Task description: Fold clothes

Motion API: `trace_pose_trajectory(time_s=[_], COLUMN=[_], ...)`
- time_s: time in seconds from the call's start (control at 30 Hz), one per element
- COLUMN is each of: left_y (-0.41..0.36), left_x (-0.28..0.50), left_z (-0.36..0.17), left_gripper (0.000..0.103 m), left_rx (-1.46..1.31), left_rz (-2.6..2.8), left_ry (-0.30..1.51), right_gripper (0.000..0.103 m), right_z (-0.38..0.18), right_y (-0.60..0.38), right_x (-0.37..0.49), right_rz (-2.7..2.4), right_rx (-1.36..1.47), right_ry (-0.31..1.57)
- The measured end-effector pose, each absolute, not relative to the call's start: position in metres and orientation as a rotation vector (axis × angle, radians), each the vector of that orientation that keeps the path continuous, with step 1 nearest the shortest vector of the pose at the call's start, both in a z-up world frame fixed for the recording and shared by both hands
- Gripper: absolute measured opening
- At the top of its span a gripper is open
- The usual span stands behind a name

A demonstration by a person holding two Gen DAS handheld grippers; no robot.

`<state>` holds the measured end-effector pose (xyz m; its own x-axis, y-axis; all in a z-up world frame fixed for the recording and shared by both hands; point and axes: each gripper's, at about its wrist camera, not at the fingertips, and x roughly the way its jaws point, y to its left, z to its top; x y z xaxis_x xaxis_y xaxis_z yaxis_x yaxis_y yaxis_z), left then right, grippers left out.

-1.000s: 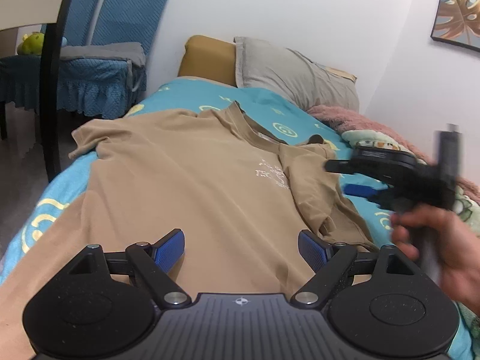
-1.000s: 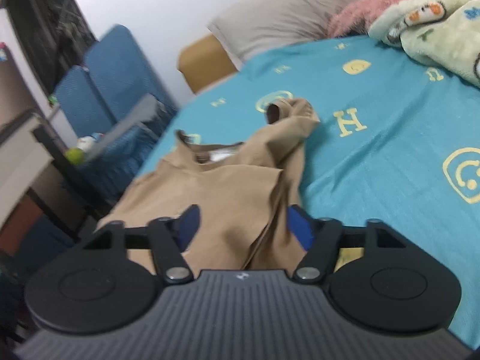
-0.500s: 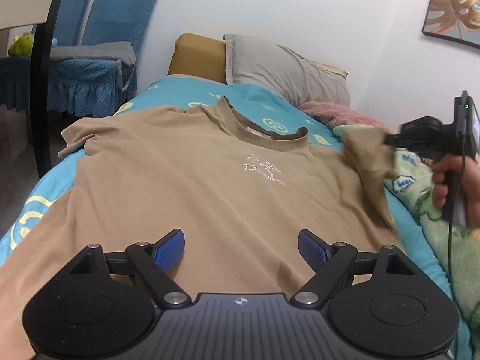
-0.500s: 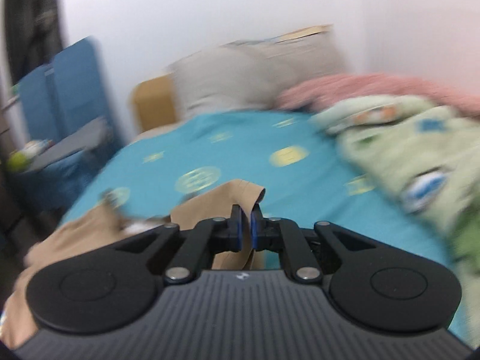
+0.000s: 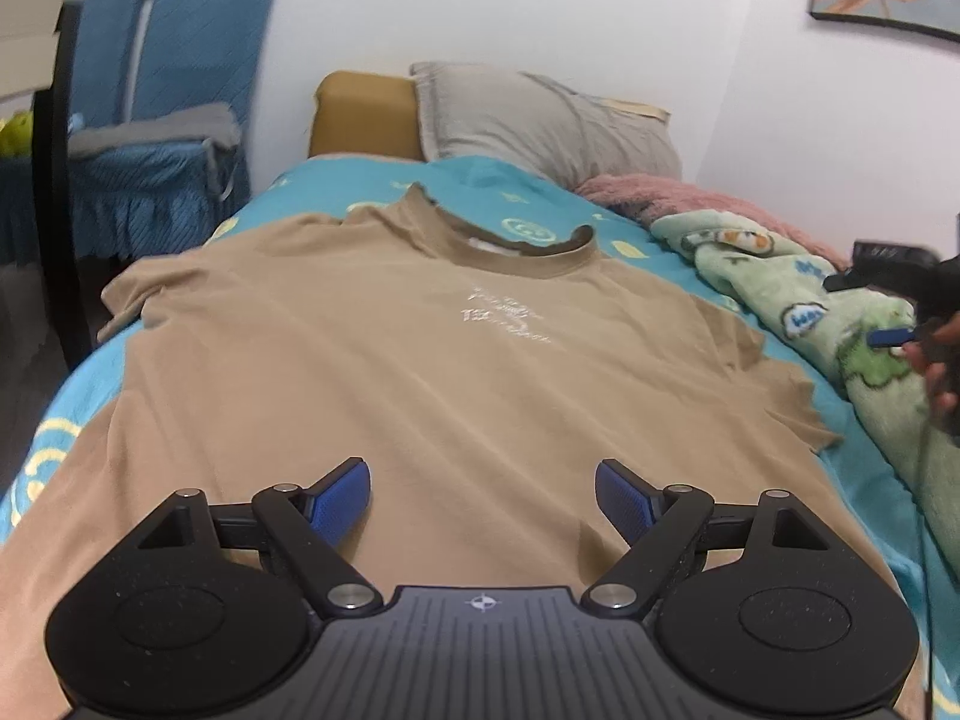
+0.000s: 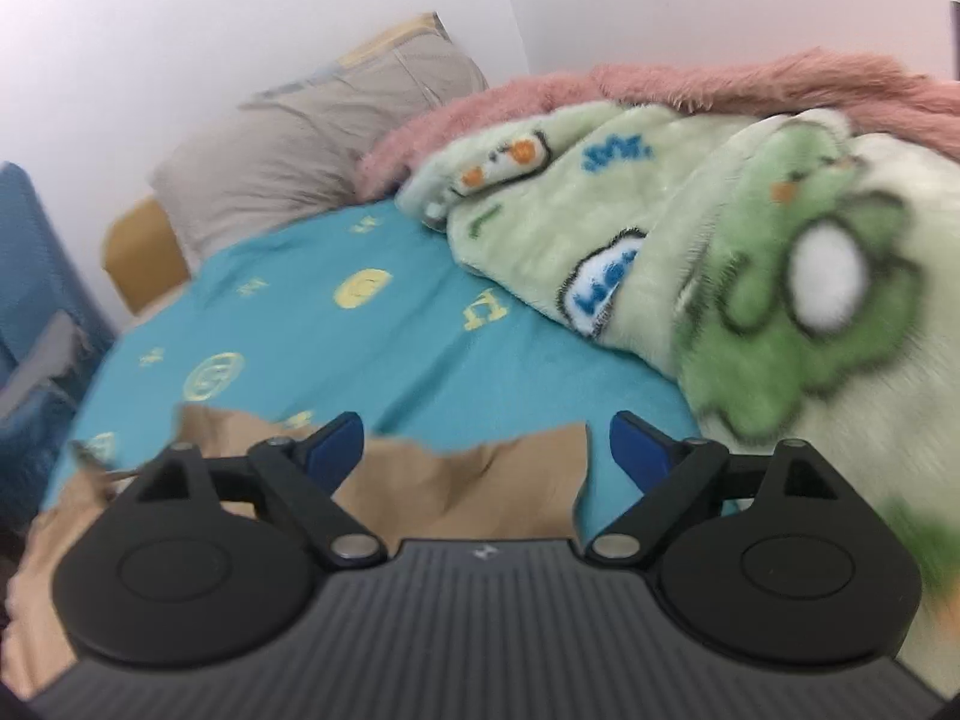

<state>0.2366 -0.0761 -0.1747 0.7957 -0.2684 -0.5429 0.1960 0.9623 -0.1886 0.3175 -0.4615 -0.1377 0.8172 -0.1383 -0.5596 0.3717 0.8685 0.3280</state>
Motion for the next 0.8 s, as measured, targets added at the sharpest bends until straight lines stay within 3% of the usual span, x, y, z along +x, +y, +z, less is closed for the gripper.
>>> trace_pose_trajectory(time_s=[0.23,0.5,0.67,0.8], left_y=[-0.094,-0.128,-0.171,-0.196], left_x=[0.190,0.134,0.107,0.096], left_z=[-0.155,-0.145,-0.154,-0.168], left_gripper=[0.083,0.080,0.072,0.057], left_rx=[-0.107,-0.114,-0.002,0.082], left_rz=[-0.393,-0.565,-0.698,-0.778], left_ry=[0.639,0.719,0.712,0.733], right_gripper=[0.090,0.090,0.090,0.090], right_z=[-0.078,-0.063,-0.067,-0.074], right_y=[-0.388,-0.356,-0.355,-0.358], right_x=[0.186,0.083,0.081,0.080], right_rz=[-0.181,-0.169,-0.163,-0.166], right_rx=[0.530,0.519,0.505,0.498], right_ry=[0.545,0.465,0.471,0.492])
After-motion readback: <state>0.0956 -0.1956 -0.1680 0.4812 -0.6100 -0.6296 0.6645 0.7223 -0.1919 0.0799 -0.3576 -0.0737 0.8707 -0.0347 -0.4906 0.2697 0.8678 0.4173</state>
